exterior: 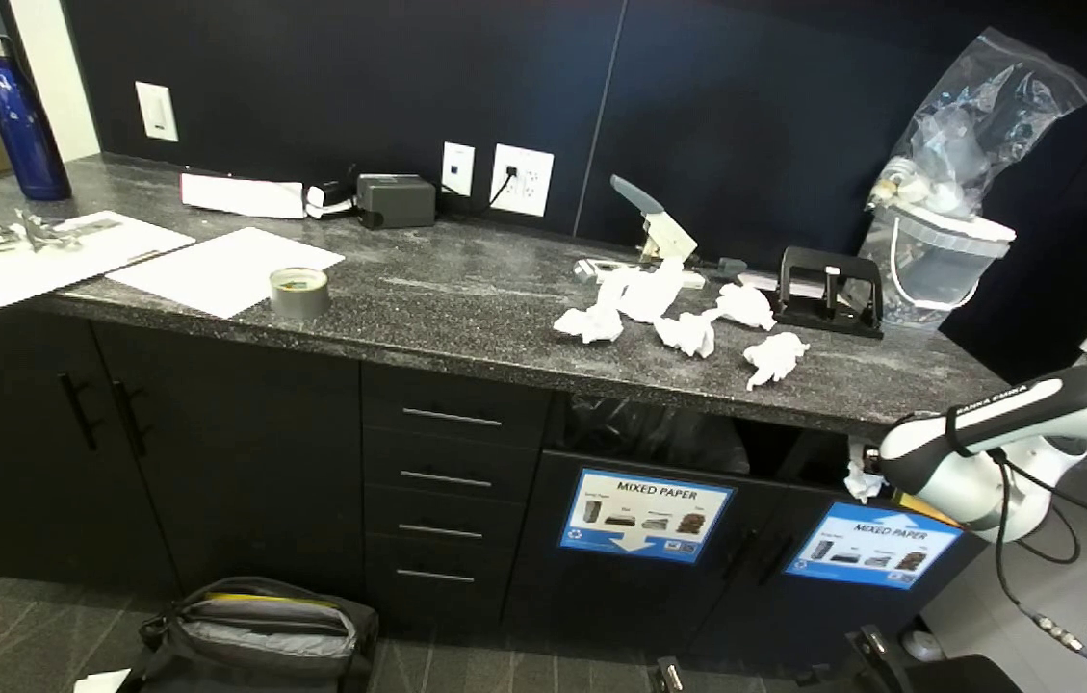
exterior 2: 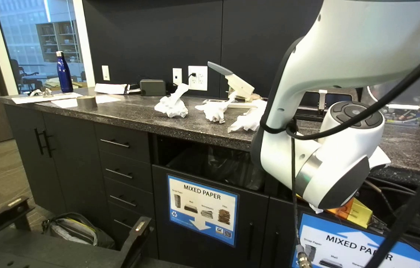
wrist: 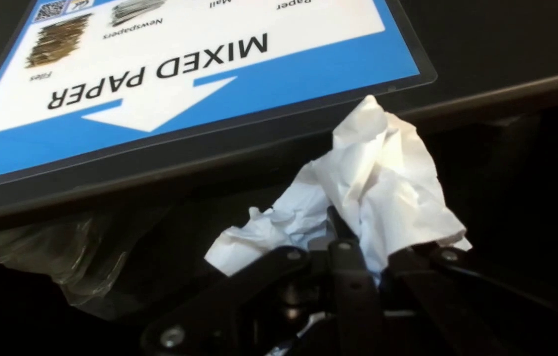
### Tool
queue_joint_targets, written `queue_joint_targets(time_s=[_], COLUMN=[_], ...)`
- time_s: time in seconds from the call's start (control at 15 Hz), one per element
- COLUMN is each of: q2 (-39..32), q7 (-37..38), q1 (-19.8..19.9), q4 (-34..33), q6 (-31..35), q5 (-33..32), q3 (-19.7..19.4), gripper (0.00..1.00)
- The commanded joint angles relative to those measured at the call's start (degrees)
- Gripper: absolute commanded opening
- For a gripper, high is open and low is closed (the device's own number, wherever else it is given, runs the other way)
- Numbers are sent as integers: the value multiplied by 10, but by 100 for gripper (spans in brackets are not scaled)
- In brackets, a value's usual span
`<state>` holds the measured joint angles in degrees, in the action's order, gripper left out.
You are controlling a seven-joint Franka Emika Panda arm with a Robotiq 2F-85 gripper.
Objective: Put the papers on the countertop in the trash cans
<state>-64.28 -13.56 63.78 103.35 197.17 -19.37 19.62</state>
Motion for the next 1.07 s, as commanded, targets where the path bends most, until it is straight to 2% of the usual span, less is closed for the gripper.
queue_joint_targets(time_s=[0.0, 0.07, 0.13, 0.53, 0.73, 1.0], q2=[-17, -16, -15, 0, 3, 11], q7=[24, 25, 26, 29, 29, 35], q1=[-8, -8, -7, -17, -7, -21], q4=[-26, -25, -23, -8, 0, 12], q6=[10, 10, 12, 25, 34, 86], q5=[-14, -14, -15, -14, -27, -35], q3=[-2, -1, -1, -10, -1, -16], gripper=[28, 29, 35, 82, 100, 100])
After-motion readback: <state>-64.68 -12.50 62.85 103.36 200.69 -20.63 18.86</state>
